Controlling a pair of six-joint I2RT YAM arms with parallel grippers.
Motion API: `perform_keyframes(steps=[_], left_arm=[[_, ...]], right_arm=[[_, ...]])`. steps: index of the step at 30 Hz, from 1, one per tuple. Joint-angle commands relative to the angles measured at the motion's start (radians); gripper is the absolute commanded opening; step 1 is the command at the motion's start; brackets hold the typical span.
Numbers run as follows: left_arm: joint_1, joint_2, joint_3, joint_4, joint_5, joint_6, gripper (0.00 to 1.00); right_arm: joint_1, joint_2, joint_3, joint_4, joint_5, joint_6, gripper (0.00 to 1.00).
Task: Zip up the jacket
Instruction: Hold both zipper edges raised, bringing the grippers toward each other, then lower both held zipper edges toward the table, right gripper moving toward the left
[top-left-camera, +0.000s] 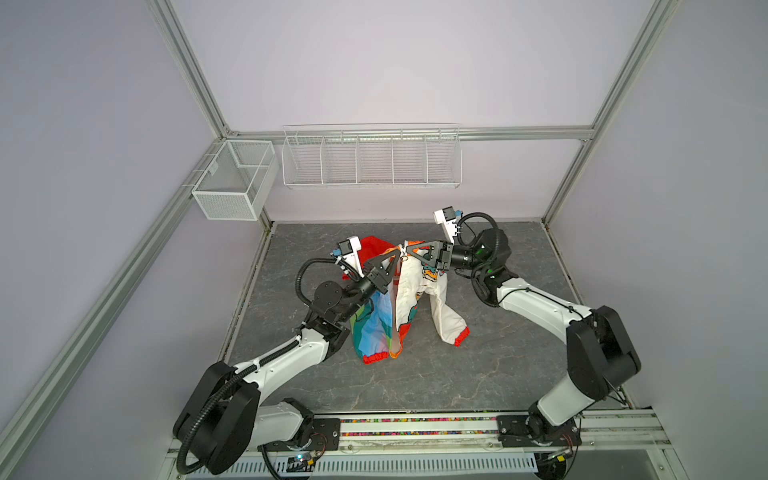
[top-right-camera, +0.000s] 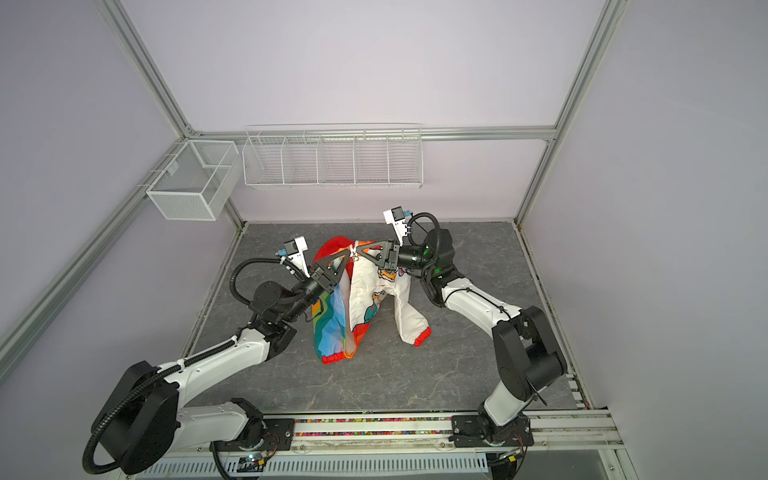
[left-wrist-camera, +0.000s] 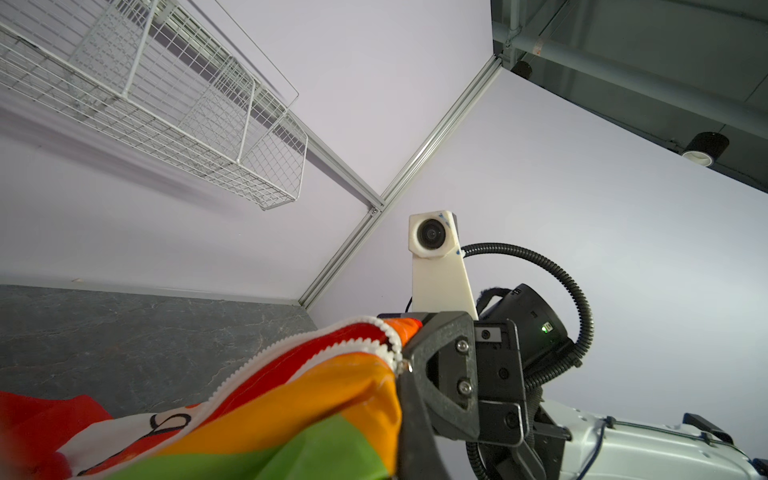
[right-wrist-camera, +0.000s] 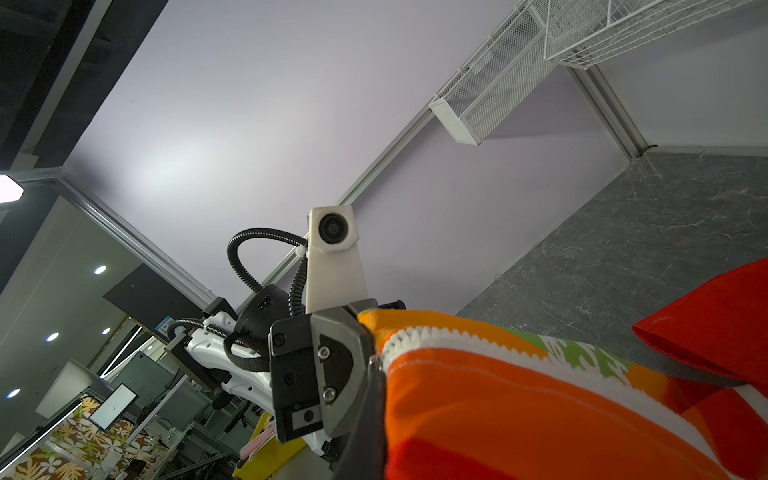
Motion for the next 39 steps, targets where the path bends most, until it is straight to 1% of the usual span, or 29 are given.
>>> perform_keyframes(steps=[1, 8, 13, 18, 23, 26, 29, 32, 33, 36, 39], left_arm=[[0.003, -0.026, -0.023, -0.078, 0.029, 0.014, 0.0], [0.003, -0.024, -0.017, -0.146, 0.055, -0.03, 0.0], [0.004, -0.039, -0.021, -0.2, 0.086, -0.056, 0.0], [0.003, -0.078, -0.011, -0.374, 0.086, -0.039, 0.0], [0.004, -0.098, -0.032, -0.417, 0.081, -0.039, 0.0], [0.004, -0.105, -0.034, -0.412, 0.071, -0.056, 0.0], [0.004, -0.1, -0.023, -0.41, 0.062, -0.08, 0.0], [0.005, -0.08, 0.006, -0.444, 0.07, -0.102, 0.0], [0.004, -0.074, 0.016, -0.458, 0.076, -0.109, 0.0], [0.011, -0.06, 0.039, -0.503, 0.094, -0.138, 0.0], [0.023, -0.059, 0.053, -0.552, 0.111, -0.166, 0.0]], right_arm=[[-0.031, -0.006, 0.014, -0.01, 0.054, -0.002, 0.07], [-0.031, -0.001, 0.02, -0.199, 0.029, -0.052, 0.07], [-0.032, -0.001, 0.014, -0.275, 0.016, -0.086, 0.07], [-0.043, -0.013, -0.008, -0.281, 0.041, -0.082, 0.07], [-0.046, -0.007, -0.003, -0.287, 0.031, -0.076, 0.07], [-0.046, 0.013, 0.011, -0.31, 0.0, -0.065, 0.07], [-0.046, 0.057, 0.039, -0.35, -0.066, -0.056, 0.07], [-0.047, 0.103, 0.041, -0.367, -0.109, -0.05, 0.07], [-0.048, 0.115, 0.033, -0.356, -0.113, -0.044, 0.08], [-0.05, 0.137, 0.006, -0.343, -0.109, -0.039, 0.16], [-0.059, 0.142, -0.02, -0.35, -0.097, -0.047, 0.28]])
